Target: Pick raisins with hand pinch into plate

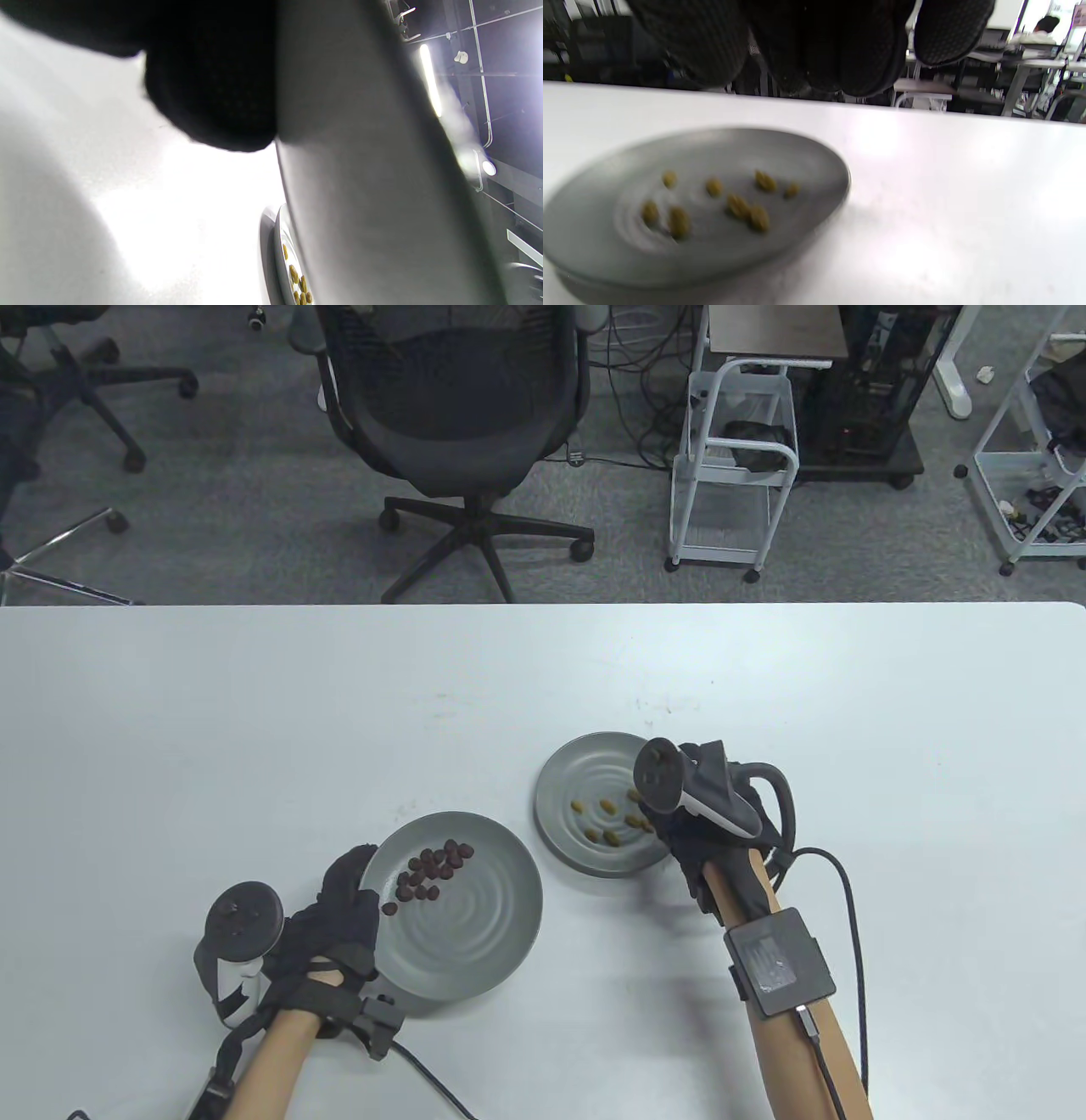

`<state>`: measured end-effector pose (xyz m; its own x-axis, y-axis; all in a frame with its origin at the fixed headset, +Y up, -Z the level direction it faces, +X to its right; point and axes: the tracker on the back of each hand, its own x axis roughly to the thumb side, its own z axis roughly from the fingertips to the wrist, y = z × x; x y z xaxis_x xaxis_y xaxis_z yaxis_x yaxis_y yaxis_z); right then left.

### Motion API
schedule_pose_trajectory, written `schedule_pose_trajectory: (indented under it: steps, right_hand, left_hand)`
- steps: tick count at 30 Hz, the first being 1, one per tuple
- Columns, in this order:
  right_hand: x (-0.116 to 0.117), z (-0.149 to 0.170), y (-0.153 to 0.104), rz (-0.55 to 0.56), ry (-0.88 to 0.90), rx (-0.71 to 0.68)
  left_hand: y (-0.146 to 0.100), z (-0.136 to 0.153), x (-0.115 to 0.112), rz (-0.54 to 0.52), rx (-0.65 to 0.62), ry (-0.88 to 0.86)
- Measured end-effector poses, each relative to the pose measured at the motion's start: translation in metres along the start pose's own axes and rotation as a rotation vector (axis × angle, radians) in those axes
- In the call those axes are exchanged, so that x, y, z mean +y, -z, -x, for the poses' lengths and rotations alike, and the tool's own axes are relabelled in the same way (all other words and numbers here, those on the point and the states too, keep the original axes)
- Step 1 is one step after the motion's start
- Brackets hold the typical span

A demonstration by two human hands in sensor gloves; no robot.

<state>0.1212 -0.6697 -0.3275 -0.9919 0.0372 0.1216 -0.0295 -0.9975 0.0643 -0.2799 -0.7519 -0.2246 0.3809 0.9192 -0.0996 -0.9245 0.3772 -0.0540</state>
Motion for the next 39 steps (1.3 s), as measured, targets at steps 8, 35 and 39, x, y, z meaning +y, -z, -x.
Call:
schedule_pose_trajectory:
  steps: [8,35,39]
  right_hand:
    - [-0.034,-0.023,-0.093,0.150,0.103,-0.126]
    - [0.035,-0.042,-0.159,0.236,0.049,-0.245]
    - [0.035,-0.043,-0.159,0.219,0.051,-0.256]
  left_hand:
    - [0.002,0.004,0.003,-0.023,0.013,0.004]
    - [0.101,0.015,0.054,-0.191,0.280,-0.059]
    - [0.128,0.024,0.063,-0.176,0.356,-0.026]
